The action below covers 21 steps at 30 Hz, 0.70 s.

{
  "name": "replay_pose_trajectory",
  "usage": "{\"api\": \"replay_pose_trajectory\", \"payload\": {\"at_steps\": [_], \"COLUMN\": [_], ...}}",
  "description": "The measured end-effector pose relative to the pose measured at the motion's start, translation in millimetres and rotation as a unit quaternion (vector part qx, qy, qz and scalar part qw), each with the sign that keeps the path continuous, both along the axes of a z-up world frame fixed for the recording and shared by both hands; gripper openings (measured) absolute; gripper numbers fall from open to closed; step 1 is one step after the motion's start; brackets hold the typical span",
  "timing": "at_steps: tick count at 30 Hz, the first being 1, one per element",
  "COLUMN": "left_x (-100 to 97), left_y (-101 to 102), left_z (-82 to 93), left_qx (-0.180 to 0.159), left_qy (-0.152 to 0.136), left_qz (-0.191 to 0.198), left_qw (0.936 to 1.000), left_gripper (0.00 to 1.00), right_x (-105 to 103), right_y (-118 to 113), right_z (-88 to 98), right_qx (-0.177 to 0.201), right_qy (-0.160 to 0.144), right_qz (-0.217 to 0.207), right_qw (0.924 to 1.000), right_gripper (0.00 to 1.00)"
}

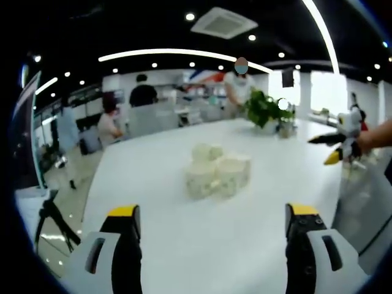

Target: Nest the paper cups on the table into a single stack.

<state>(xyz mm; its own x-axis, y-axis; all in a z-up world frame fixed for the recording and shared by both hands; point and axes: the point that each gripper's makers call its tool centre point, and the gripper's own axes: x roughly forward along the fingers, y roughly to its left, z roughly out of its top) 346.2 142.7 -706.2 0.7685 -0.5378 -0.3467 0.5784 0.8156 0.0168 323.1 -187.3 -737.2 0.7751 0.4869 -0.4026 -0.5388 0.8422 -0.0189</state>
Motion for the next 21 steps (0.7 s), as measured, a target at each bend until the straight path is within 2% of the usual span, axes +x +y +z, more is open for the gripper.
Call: {"api": "replay_pose_trajectory", "payload": {"at_steps": [10, 21], "left_x": [10.4, 42.6], "left_y": [-4, -4], "left_z": [-1.6, -7.8], "left_qx": [-0.003, -0.031], "left_qy": [0.004, 0.012], "left_qz": [-0.006, 0.013], "left_qw": [1.0, 0.9994], "left_gripper": [0.95, 0.92], "right_x": [1, -1], "right_y": [5, 5], "right_z": [0.2, -2.5], "right_qx": [-0.002, -0.001], "right_qy": [0.002, 0.006], "right_qz": [0.006, 0.004], "right_qw": [1.0, 1.0], "right_gripper": [1.0, 1.0]}}
